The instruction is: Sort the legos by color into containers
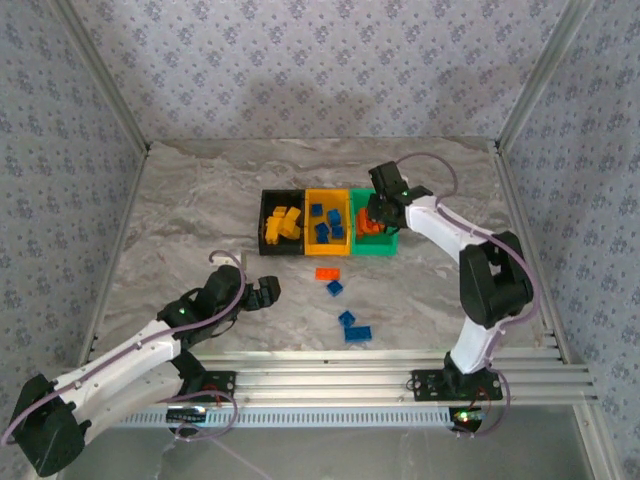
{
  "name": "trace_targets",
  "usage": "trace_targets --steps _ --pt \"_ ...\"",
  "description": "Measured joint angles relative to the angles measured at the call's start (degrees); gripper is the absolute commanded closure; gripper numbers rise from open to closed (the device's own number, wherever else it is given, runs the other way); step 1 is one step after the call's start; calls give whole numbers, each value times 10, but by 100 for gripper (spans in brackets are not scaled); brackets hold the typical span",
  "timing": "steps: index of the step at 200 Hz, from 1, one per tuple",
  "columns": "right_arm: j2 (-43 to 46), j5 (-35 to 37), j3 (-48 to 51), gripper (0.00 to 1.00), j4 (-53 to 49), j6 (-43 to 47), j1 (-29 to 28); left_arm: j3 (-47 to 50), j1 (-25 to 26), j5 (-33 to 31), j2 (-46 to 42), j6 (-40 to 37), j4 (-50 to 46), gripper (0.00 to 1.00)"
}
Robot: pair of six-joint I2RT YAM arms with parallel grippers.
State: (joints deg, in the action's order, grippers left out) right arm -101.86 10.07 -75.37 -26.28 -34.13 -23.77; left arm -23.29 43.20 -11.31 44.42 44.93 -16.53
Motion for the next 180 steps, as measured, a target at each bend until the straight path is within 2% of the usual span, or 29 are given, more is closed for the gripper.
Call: trace_targets --steps 15,44,63,89,114,151,180 --pt "-14 0 -14 69 -4 1 5 0 0 0 0 0 0 0" --pt "-15 -3 -24 40 -21 3 9 0 0 2 0 0 0 0" --pt "-9 -3 -27 29 -24 3 8 0 0 1 0 1 -3 0" --pt "26 -1 -23 26 -27 3 -3 0 0 1 0 2 -11 0" --pt "110 5 8 23 -27 2 -32 0 0 1 -1 2 -17 0" --pt "262 20 102 18 -26 -5 -113 -4 0 1 -1 2 -19 0" --pt "316 27 173 17 -43 -19 -184 -7 0 1 -1 2 -22 0"
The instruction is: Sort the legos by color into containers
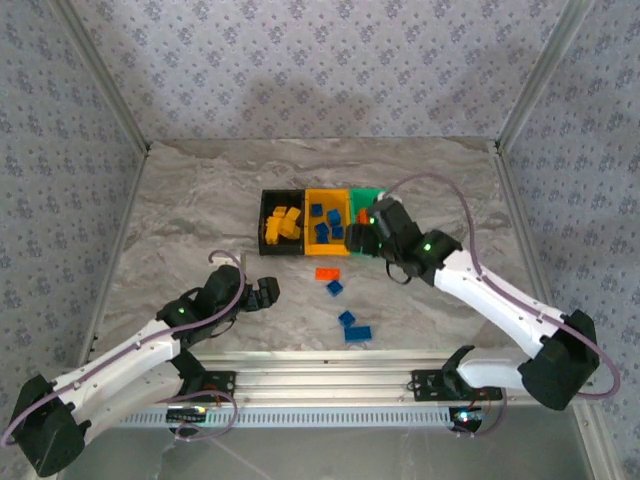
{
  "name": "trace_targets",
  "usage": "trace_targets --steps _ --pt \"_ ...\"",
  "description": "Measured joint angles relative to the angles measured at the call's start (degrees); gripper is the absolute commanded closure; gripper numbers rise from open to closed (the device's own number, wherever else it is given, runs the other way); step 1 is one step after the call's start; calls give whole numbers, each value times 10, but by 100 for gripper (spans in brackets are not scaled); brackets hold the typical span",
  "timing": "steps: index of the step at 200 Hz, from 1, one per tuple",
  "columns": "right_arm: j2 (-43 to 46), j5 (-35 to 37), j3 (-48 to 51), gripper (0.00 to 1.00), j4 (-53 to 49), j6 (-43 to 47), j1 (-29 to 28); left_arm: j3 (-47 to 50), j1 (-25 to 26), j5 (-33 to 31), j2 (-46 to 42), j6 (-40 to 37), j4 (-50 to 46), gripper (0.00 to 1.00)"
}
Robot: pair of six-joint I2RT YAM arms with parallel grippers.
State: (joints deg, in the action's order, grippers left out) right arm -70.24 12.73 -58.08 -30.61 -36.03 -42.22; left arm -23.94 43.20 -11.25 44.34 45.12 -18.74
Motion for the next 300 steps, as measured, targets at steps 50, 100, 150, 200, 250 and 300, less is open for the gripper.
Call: trace_targets --steps 50,100,150,200,250,300 --pt "-22 -4 103 12 -2 -16 -102 0 0 -3 0 0 -8 0" --pt "-151 -12 96 22 67 8 -129 0 0 -4 0 4 -9 0" --pt "-221 -16 66 27 96 36 -92 0 -5 -7 -1 6 -30 0" --pt "-271 -29 45 28 112 57 -93 0 -11 -8 -1 7 -34 0" --pt "-281 -31 32 27 116 61 -89 0 -12 -8 -1 7 -34 0" --pt "-285 -29 31 36 117 61 -47 0 -15 -8 -1 11 -34 0"
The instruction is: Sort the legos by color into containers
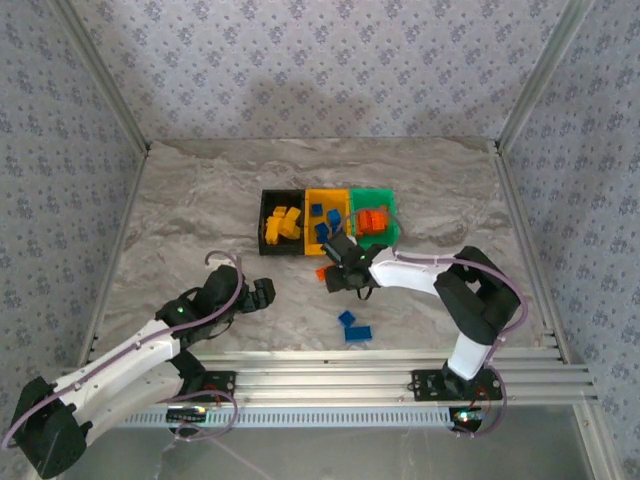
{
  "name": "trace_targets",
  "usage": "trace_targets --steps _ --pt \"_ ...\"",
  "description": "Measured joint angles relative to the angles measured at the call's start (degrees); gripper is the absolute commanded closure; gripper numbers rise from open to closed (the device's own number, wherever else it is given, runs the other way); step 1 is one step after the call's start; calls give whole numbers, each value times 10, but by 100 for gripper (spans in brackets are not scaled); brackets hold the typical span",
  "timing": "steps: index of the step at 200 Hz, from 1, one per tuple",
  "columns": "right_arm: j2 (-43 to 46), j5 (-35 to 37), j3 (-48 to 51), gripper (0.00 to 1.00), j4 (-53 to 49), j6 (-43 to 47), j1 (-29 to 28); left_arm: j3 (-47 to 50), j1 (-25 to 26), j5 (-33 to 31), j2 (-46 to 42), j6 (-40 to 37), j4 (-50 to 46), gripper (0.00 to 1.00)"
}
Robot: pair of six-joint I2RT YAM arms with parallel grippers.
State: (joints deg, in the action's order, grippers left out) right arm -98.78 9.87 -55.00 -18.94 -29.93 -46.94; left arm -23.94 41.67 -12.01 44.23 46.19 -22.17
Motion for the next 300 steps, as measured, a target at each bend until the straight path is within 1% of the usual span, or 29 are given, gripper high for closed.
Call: trace_targets --steps 22,50,74,103,143,169,192,222,249,262,289,300 --pt "-3 5 0 44 1 4 2 0 0 0 0 0 0 0" --pt "-3 4 0 56 10 14 1 0 0 0 0 0 0 0" --pt "-3 -5 0 62 26 19 -4 0 0 0 0 0 0 0" --pt "19 -15 11 63 28 20 -12 0 -1 4 0 0 0 0" --pt "105 -21 1 63 9 19 -28 0 -1 9 0 0 5 0" --pt "103 -22 -69 63 -6 19 -16 0 -2 10 1 -1 14 0" --pt "56 -19 -160 63 -10 13 11 0 -2 13 2 -1 14 0" --pt "-42 -10 -255 60 -14 6 53 0 -3 20 1 -1 14 0" --pt "-122 -2 -307 57 -30 -3 76 0 -3 23 1 -1 14 0" --pt "-150 -2 -325 50 -38 -7 80 0 -3 24 1 -3 15 0" --pt "-173 -2 -348 30 -43 -9 80 0 -3 24 2 -7 22 0" --pt "-172 -2 -353 27 -43 -11 80 0 -3 26 6 -9 26 0"
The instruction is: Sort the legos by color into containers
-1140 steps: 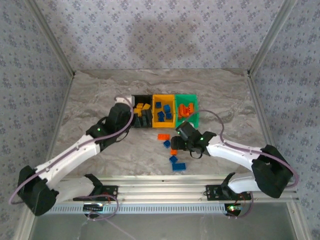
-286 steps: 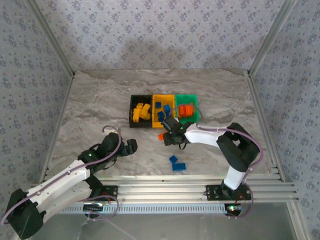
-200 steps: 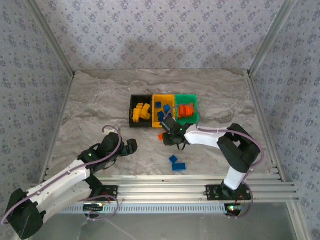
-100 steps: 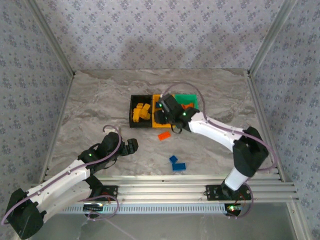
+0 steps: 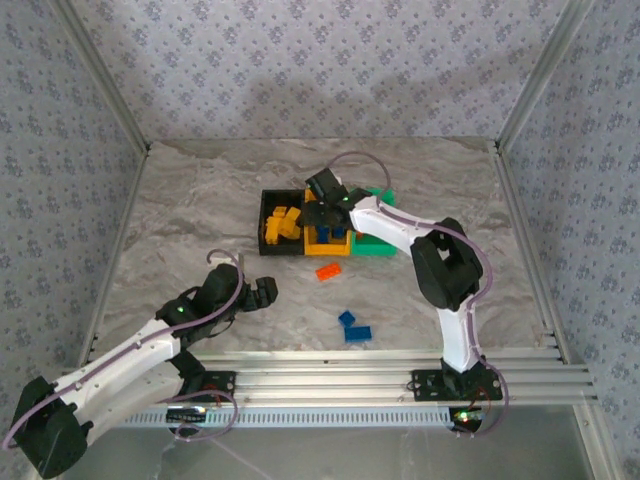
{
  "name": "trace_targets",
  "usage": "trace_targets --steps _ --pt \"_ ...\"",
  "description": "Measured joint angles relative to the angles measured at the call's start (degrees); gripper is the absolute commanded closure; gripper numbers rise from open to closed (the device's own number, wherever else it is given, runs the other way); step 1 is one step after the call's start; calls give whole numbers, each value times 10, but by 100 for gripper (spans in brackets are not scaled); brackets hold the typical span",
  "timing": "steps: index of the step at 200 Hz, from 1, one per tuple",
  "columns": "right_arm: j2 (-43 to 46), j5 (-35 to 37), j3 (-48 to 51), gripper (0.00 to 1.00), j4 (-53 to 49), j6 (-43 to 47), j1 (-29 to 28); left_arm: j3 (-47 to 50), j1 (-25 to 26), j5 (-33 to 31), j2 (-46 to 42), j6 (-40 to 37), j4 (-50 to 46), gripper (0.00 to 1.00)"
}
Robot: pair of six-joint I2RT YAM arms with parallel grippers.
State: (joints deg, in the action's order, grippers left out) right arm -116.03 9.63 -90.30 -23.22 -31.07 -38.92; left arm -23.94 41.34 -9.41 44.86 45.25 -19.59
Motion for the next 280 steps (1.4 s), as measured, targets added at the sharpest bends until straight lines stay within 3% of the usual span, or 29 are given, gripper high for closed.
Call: trace_targets --steps 34,64,108,160,239,280 --pt "26 0 12 22 12 0 0 -2 -1 17 31 -13 4 0" --pt "137 -2 115 20 38 -9 -2 -35 14 43 89 -38 15 0" --pt "334 13 305 19 59 -31 -3 -163 127 57 264 -91 36 1" --pt "475 25 452 18 41 -61 6 -250 222 90 424 -145 47 5" --pt "592 31 526 17 17 -86 24 -341 238 125 529 -185 20 16" --pt "621 31 531 17 7 -86 35 -354 240 121 547 -193 -4 27"
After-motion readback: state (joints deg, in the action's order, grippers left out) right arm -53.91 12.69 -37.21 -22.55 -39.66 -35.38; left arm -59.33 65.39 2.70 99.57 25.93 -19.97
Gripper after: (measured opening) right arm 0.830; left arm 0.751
